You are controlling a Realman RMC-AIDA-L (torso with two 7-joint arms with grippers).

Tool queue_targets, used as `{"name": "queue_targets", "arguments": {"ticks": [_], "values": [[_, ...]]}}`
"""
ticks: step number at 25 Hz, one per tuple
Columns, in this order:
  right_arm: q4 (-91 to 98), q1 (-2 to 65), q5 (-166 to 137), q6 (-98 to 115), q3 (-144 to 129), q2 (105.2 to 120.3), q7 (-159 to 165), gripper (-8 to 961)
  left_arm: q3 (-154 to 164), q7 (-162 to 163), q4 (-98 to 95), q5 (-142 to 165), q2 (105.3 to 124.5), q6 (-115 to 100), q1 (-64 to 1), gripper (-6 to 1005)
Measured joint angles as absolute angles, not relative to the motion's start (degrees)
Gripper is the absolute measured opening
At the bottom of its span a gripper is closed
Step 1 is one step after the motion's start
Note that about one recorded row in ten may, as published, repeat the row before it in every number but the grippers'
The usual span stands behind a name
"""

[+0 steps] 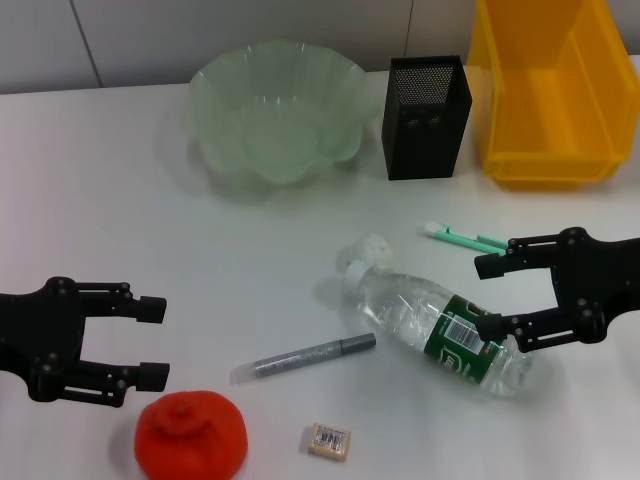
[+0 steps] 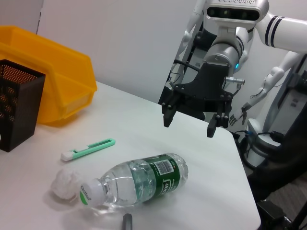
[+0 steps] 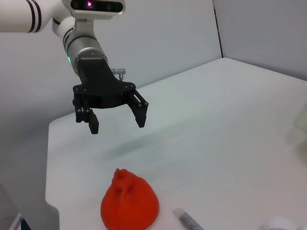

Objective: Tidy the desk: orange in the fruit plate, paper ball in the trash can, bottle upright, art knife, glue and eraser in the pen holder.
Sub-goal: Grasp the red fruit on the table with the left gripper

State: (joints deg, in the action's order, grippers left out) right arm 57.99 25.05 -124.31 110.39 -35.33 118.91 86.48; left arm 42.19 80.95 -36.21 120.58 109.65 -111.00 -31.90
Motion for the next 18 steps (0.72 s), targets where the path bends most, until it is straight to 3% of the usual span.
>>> {"name": "queue_targets", "arguments": {"ticks": [18], "values": [[57.91,25.3,-124.37,110.29,-35.33,118.92,86.52,768,42.0,83.18,-37.92,120.64,109.69,-111.43,-31.55,759]]}}
